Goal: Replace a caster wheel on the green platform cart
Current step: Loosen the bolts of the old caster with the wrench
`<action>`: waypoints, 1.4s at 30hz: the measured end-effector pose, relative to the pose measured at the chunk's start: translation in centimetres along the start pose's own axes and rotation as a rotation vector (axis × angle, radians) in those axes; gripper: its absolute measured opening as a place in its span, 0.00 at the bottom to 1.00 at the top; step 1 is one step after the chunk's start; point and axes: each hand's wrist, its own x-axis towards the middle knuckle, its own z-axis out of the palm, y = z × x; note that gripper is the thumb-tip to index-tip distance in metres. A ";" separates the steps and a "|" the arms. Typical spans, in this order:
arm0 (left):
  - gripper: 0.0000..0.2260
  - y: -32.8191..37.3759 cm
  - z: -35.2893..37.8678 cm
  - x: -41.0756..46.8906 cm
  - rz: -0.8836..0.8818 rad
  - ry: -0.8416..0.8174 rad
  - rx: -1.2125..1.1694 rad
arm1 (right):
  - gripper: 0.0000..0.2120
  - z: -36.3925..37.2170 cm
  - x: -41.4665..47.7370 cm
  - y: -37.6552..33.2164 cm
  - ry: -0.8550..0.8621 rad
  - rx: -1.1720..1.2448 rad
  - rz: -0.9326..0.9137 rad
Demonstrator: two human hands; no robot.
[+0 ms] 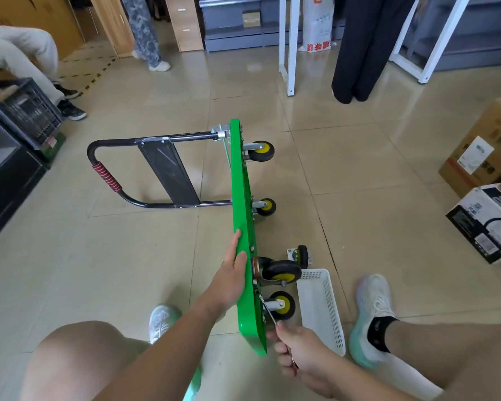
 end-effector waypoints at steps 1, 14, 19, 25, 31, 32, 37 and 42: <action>0.22 0.1 0.0 -0.1 -0.006 0.004 0.002 | 0.18 0.1 -0.2 -0.2 -0.014 0.002 -0.003; 0.23 0.2 0.2 -0.1 0.007 0.035 0.032 | 0.16 2.5 -0.2 -2.4 -0.001 -0.123 -0.007; 0.23 0.5 0.4 -0.3 -0.001 0.041 0.001 | 0.17 3.3 0.3 -2.9 0.059 -0.065 0.036; 0.23 0.2 0.4 -0.3 -0.013 0.017 -0.048 | 0.09 3.5 -0.1 -3.6 0.037 0.118 0.100; 0.23 0.0 0.4 -0.3 -0.018 0.007 -0.077 | 0.09 4.5 0.0 -4.6 0.065 0.185 0.125; 0.23 0.0 0.4 -0.3 -0.018 0.008 -0.089 | 0.09 4.4 0.0 -4.5 0.050 0.187 0.125; 0.25 -0.2 0.3 -0.3 -0.007 -0.002 -0.089 | 0.08 3.3 -0.9 -4.1 -0.052 0.304 0.106; 0.24 -0.3 0.3 -0.2 -0.004 0.006 -0.048 | 0.03 2.6 -0.8 -4.2 -0.136 0.352 0.080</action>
